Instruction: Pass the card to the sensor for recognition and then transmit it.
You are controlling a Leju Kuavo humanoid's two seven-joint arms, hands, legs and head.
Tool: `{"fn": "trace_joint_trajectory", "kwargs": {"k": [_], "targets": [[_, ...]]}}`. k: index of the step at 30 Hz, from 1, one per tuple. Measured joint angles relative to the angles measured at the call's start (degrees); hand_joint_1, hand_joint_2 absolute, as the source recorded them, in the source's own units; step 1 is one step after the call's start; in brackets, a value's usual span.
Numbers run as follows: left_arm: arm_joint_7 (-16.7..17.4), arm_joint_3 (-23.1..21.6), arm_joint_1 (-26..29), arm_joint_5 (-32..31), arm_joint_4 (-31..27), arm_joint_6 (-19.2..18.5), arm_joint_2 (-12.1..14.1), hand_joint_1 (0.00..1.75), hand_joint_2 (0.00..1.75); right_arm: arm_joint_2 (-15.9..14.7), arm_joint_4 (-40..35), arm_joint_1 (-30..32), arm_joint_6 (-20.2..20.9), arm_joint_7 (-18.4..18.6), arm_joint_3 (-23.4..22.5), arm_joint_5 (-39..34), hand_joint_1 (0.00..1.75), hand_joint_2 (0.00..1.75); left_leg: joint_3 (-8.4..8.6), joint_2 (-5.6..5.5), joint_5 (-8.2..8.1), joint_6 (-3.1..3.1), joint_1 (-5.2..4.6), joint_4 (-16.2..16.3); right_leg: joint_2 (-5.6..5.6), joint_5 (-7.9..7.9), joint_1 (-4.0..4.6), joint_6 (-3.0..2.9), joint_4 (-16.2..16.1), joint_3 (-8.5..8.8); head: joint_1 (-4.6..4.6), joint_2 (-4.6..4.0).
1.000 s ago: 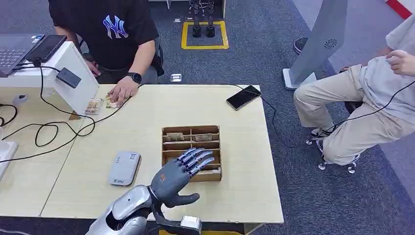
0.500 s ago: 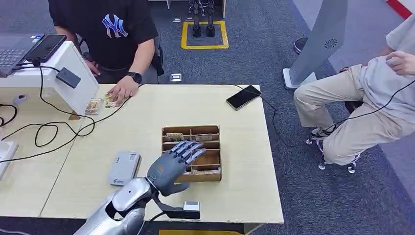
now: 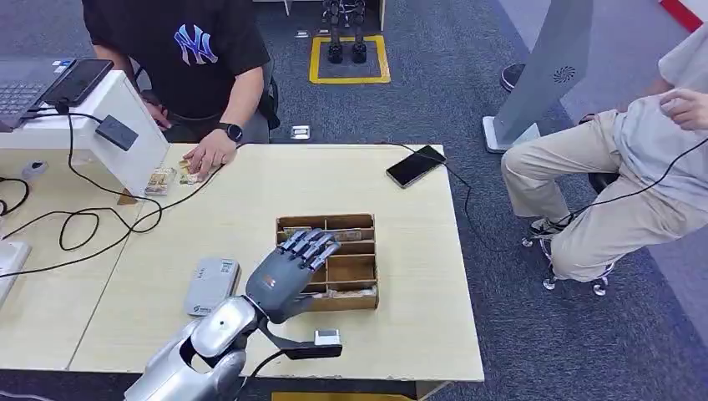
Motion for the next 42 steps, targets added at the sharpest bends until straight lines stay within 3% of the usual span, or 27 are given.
{"fn": "trace_joint_trajectory", "kwargs": {"k": [10, 17, 24, 35, 42], "targets": [[0.3, 0.0, -0.1, -0.1, 0.3, 0.4, 0.0, 0.0, 1.75, 0.0, -0.3, 0.0, 0.0, 0.3, 0.0, 0.0, 0.0, 1.75, 0.0, 0.0, 0.0, 0.0, 0.0, 0.0, 0.0, 0.0, 0.0, 0.0, 0.0, 0.0, -0.02, 0.0], [-6.3, -0.1, 0.9, 4.0, -1.5, 1.2, -0.1, 0.0, 1.75, 0.0, -0.3, 0.0, 0.0, -0.4, 0.0, 0.2, 0.0, 1.75, -0.01, -0.01, 0.0, 0.0, 0.0, 0.0, 0.0, 0.0, 0.0, 0.0, 0.0, 0.0, 0.0, 0.0], [-8.5, -1.0, 1.1, 5.4, -4.0, 0.3, -0.4, 0.0, 1.75, 0.0, -0.3, 0.0, 0.0, -0.4, 0.0, 0.4, 0.0, 1.75, 0.0, 0.0, 0.0, 0.0, 0.0, 0.0, 0.0, 0.0, 0.0, 0.0, 0.0, -0.01, 0.0, 0.0], [-9.3, -2.4, 1.0, 6.1, -4.7, 0.0, -0.6, 0.0, 1.75, 0.0, -0.4, 0.0, 0.0, -0.5, 0.0, 0.5, 0.0, 1.75, -0.01, 0.0, 0.0, 0.0, 0.0, 0.0, 0.01, 0.0, 0.0, 0.0, 0.0, -0.02, 0.0, 0.0], [-7.4, -2.7, 0.1, 4.2, -4.2, -0.5, -0.8, 0.0, 1.75, 0.0, -0.4, 0.0, 0.0, -0.5, 0.0, 0.7, 0.0, 1.75, -0.01, 0.01, 0.0, 0.0, 0.0, 0.0, 0.0, 0.0, 0.0, 0.0, 0.0, -0.02, -0.02, 0.0]]}}
